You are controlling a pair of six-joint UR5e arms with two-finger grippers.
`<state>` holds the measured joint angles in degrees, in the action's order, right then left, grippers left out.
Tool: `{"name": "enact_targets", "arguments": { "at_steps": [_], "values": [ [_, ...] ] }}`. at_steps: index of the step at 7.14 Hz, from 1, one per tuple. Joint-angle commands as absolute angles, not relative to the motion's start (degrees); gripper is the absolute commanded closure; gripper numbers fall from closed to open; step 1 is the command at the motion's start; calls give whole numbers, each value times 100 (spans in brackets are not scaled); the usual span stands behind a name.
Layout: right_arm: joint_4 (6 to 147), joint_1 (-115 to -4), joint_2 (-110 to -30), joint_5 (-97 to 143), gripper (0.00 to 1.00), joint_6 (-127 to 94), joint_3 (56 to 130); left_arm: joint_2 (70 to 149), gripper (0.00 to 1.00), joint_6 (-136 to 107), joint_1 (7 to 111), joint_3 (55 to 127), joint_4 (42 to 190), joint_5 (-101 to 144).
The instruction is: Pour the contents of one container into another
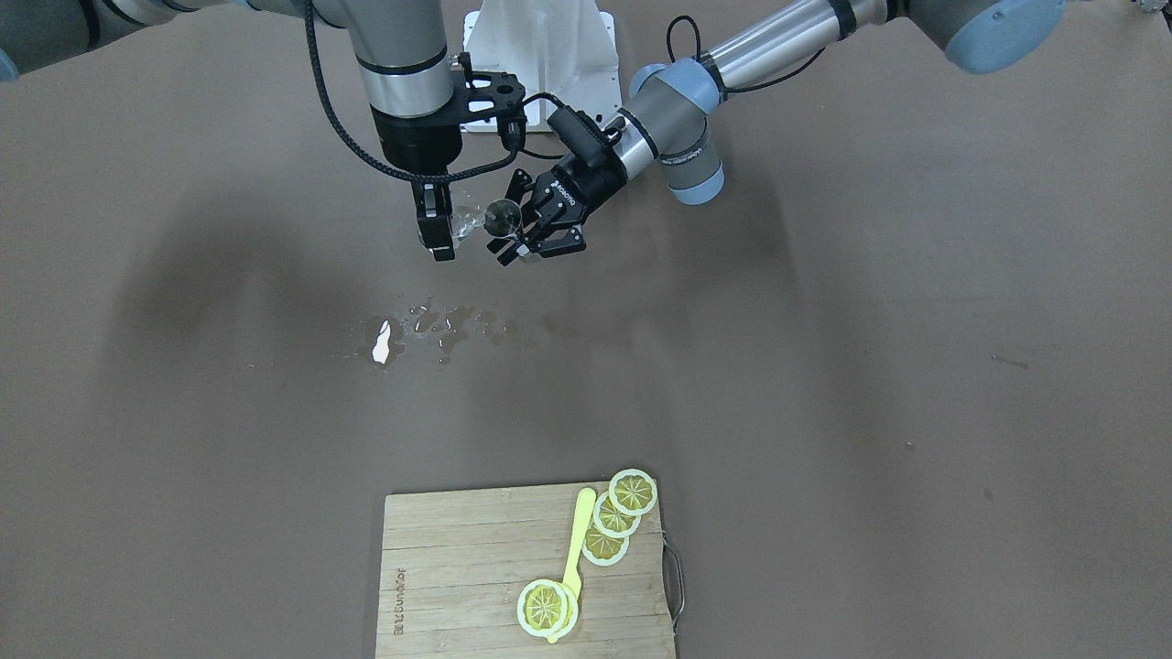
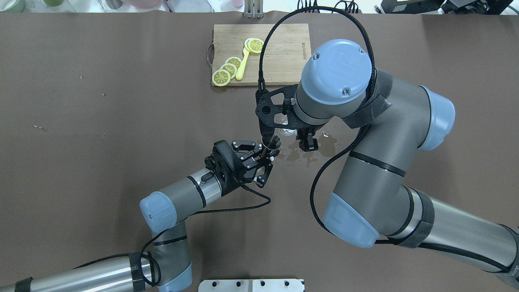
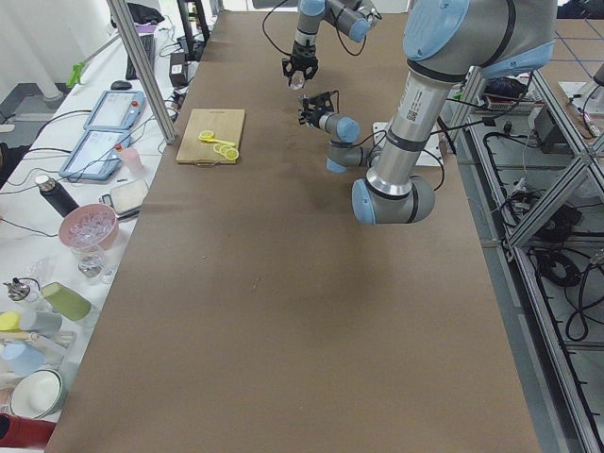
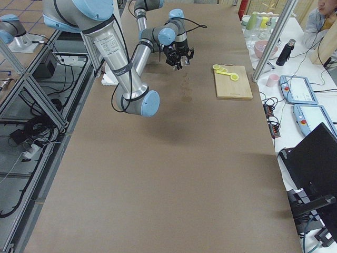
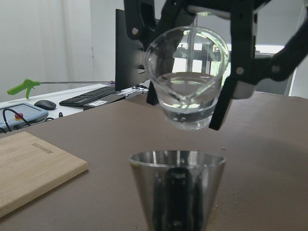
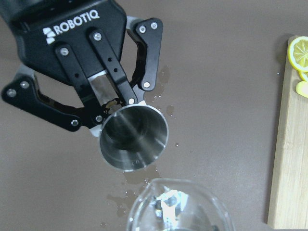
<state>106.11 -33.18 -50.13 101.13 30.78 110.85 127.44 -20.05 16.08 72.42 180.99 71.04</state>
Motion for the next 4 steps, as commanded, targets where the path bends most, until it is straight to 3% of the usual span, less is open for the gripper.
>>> {"name": "enact_targets", "arguments": {
  "at_steps": [1, 4],
  "values": [
    [10679, -3252, -4949, 10072, 100, 3085, 11083, 12744, 100, -1934, 1608, 7242, 18105, 7102],
    [10748, -3094, -4939, 9967, 100, 3076, 11092, 12744, 100, -1934, 1608, 7225, 18105, 7102]
  ]
}}
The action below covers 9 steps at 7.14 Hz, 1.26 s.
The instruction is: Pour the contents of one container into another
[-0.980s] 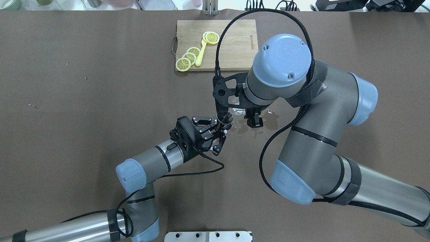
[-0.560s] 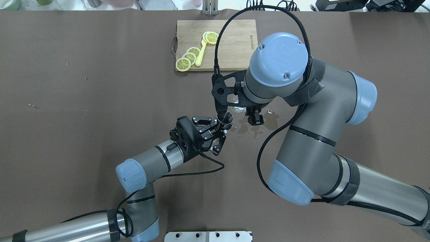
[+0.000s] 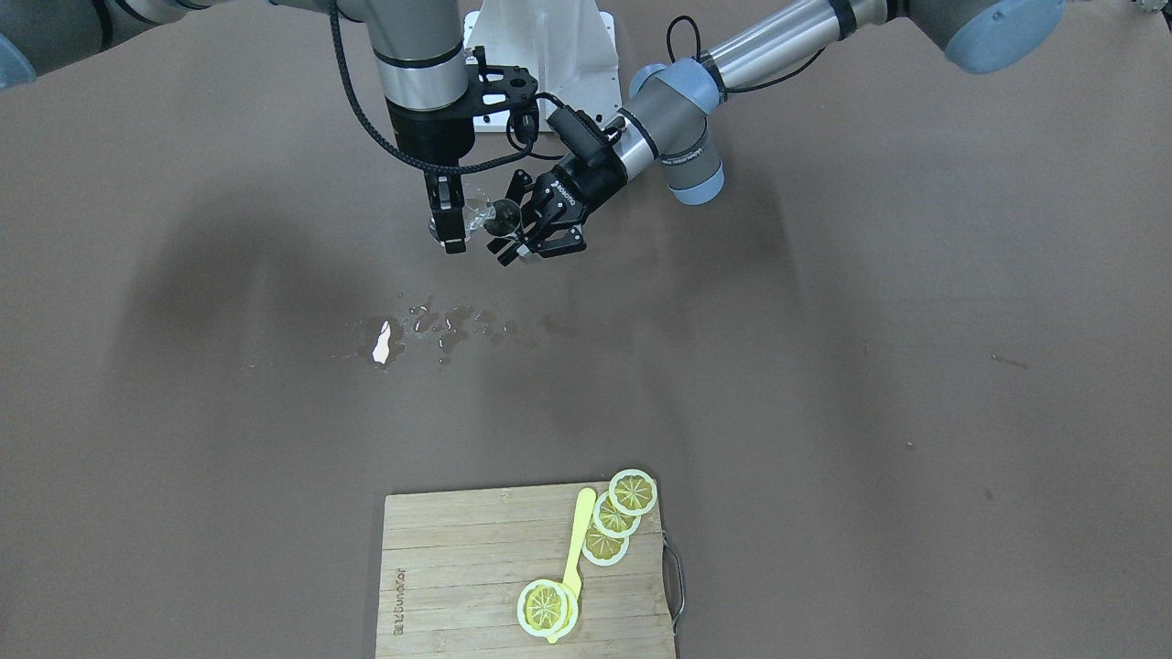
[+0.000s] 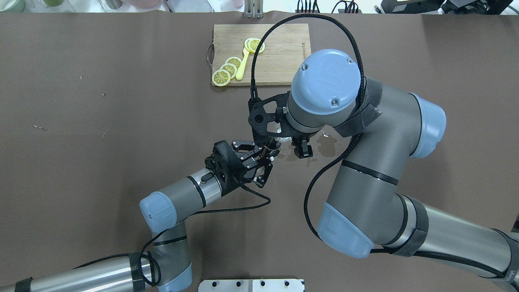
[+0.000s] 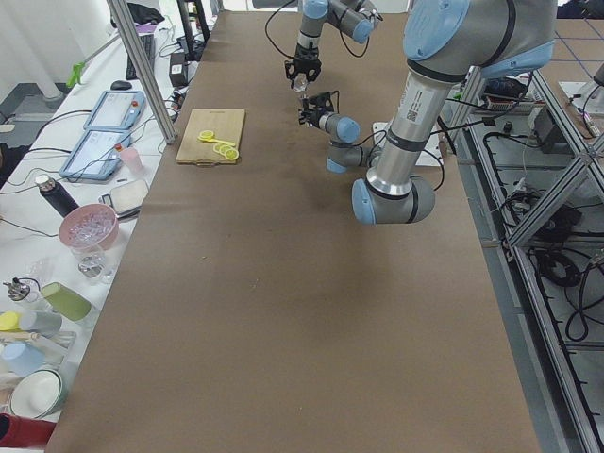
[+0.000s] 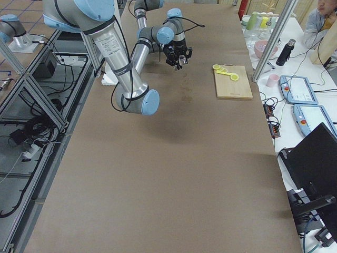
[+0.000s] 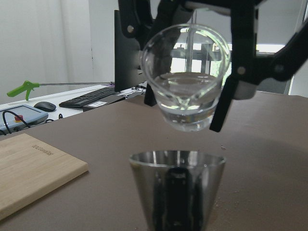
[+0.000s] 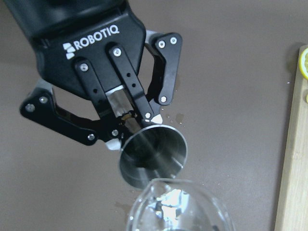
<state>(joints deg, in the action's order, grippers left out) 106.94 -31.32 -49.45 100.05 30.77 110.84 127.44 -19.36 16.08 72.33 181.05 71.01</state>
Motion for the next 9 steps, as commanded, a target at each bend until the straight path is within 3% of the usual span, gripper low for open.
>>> {"name": "enact_targets", "arguments": {
  "at_steps": [1, 9],
  "values": [
    [10766, -3085, -4922, 9923, 100, 3076, 11100, 12744, 100, -1934, 1608, 7216, 18105, 7102],
    [11125, -2927, -4773, 9554, 100, 3102, 11065, 12744, 100, -1934, 1608, 7225, 18141, 7102]
  ]
}}
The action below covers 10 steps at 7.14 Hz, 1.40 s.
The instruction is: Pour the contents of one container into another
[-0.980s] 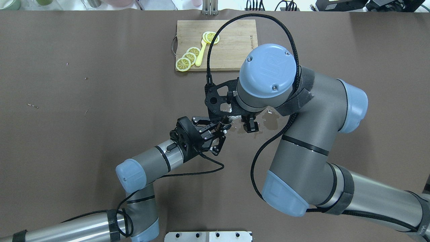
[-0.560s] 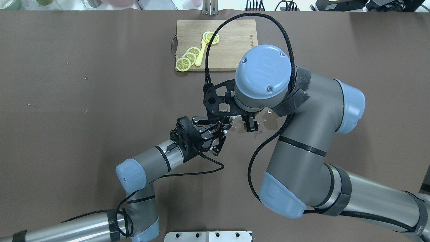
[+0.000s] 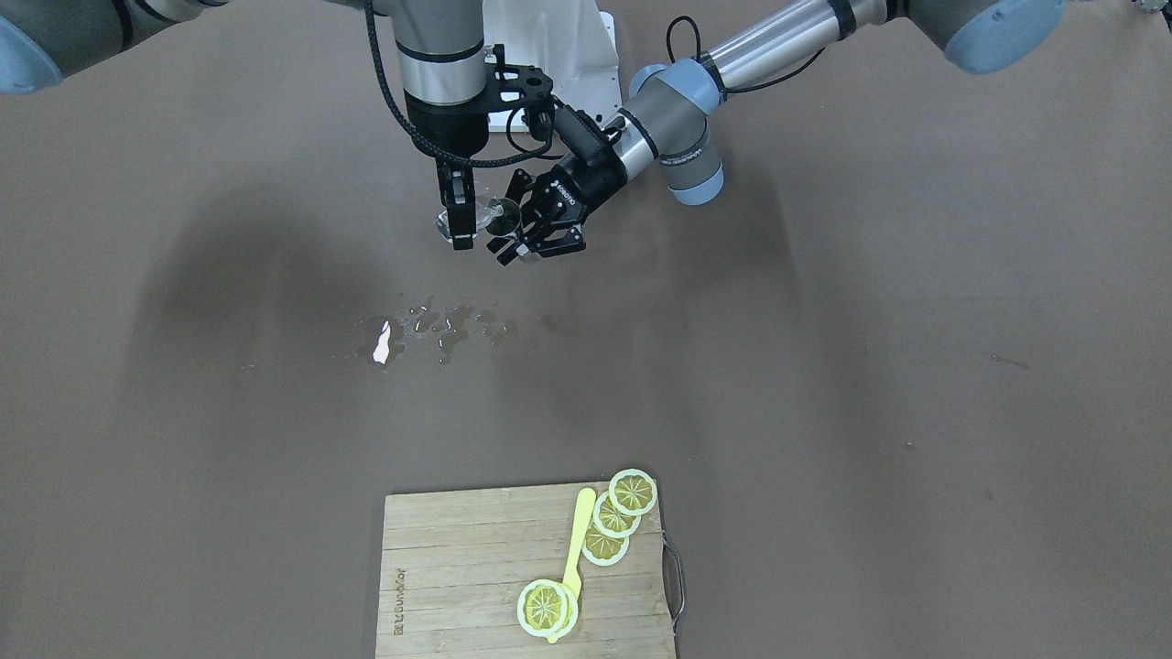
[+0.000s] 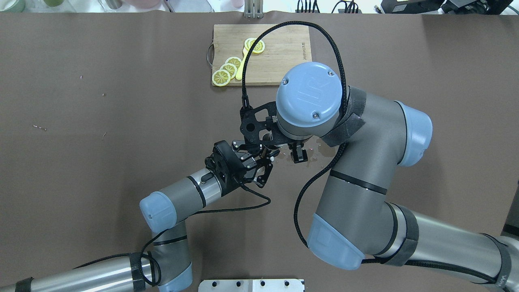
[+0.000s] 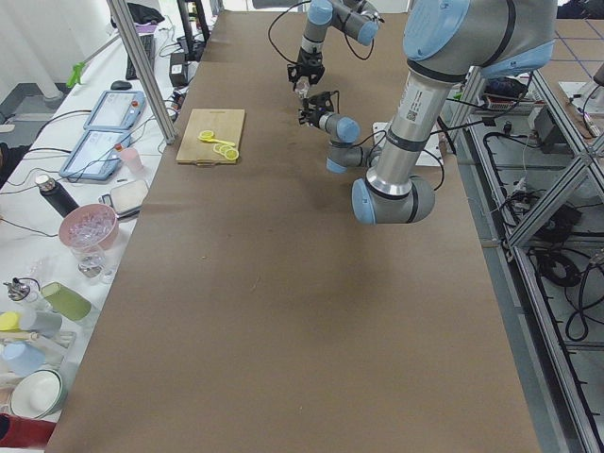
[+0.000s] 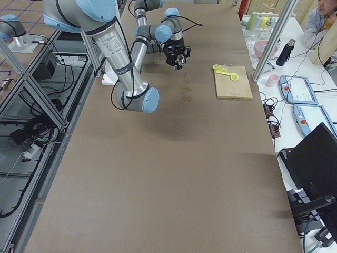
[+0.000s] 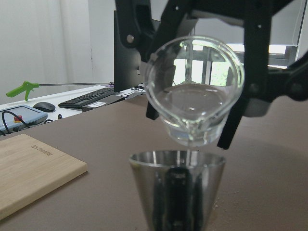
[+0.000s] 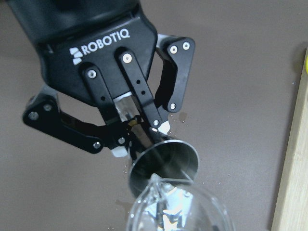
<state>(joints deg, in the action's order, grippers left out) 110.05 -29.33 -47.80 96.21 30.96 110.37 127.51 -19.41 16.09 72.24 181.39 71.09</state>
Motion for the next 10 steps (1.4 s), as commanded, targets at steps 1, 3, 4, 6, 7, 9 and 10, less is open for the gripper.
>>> {"name": "enact_targets", "arguments": {
  "at_steps": [1, 3, 4, 6, 7, 9, 10],
  "values": [
    [11188, -2927, -4729, 9502, 100, 3216, 11083, 12753, 100, -1934, 1608, 7216, 18141, 7102],
    [11311, -2927, -4632, 9431, 100, 3234, 11031, 12753, 100, -1942, 1608, 7216, 18141, 7102],
    [11338, -2918, -4614, 9422, 100, 3234, 11004, 12753, 100, -1934, 1608, 7216, 18141, 7102],
    [11460, -2883, -4605, 9264, 100, 3243, 11004, 12753, 100, -1942, 1608, 7225, 18141, 7110],
    [11461, -2883, -4605, 9255, 100, 3243, 11004, 12753, 100, -1934, 1608, 7216, 18141, 7110],
    [11496, -2874, -4475, 9229, 100, 3243, 10847, 12744, 100, -1934, 1608, 7216, 18141, 7102],
    [11505, -2874, -4413, 9220, 100, 3243, 10776, 12744, 100, -1934, 1608, 7216, 18141, 7102]
  ]
}}
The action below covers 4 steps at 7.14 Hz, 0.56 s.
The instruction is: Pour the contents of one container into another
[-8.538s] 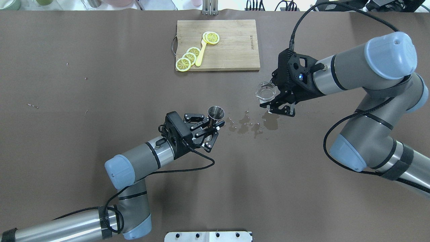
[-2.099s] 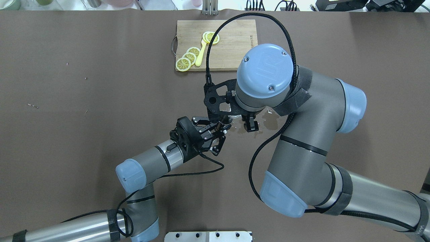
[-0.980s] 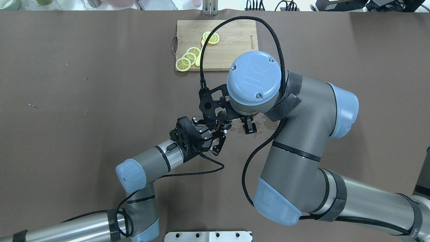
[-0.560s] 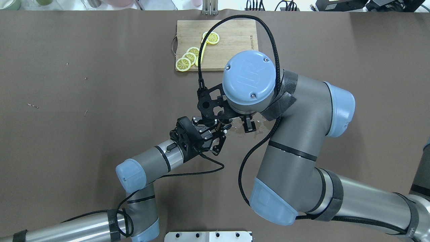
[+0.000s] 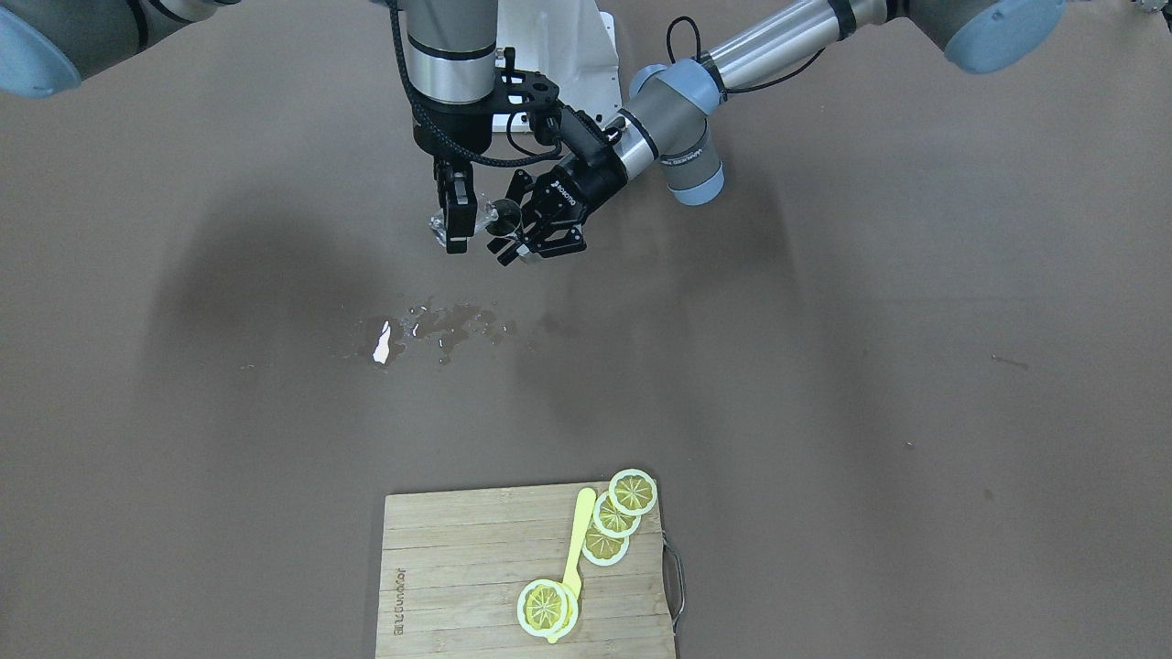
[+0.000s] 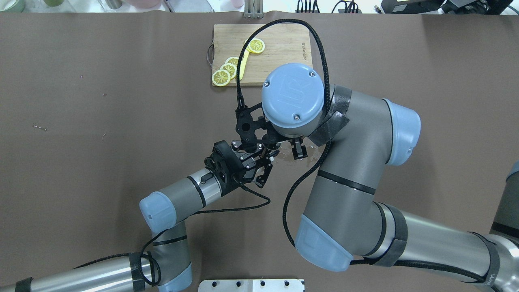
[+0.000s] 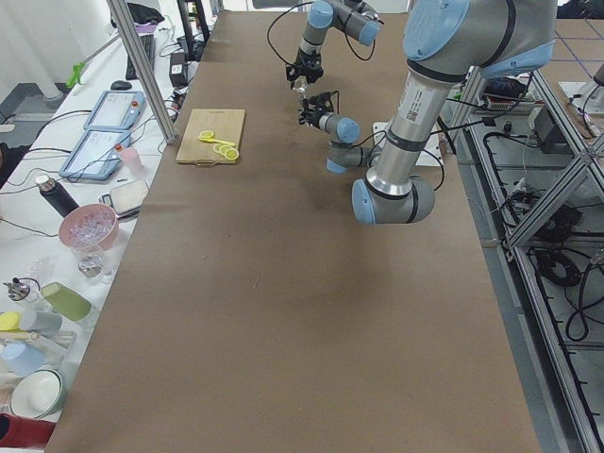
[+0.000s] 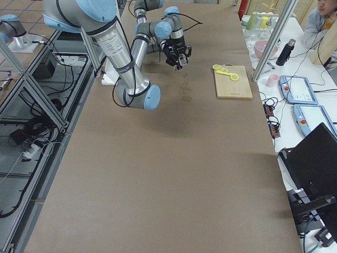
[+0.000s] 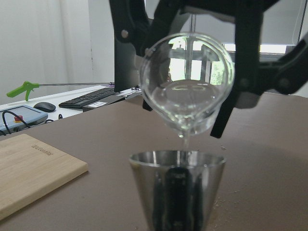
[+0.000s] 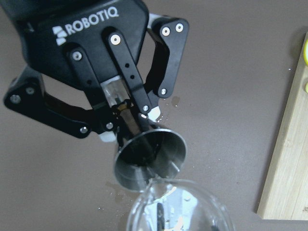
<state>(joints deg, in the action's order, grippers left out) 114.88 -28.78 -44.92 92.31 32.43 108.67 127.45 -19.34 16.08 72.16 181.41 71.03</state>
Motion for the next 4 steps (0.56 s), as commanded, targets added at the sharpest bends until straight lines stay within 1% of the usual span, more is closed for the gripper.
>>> {"name": "enact_targets", "arguments": {
  "at_steps": [1, 4],
  "values": [
    [11505, -2857, -4386, 9194, 100, 3243, 10723, 12753, 100, -1934, 1608, 7216, 18141, 7102],
    [11505, -2839, -4395, 9185, 100, 3234, 10740, 12753, 100, -1934, 1608, 7216, 18132, 7075]
  ]
}}
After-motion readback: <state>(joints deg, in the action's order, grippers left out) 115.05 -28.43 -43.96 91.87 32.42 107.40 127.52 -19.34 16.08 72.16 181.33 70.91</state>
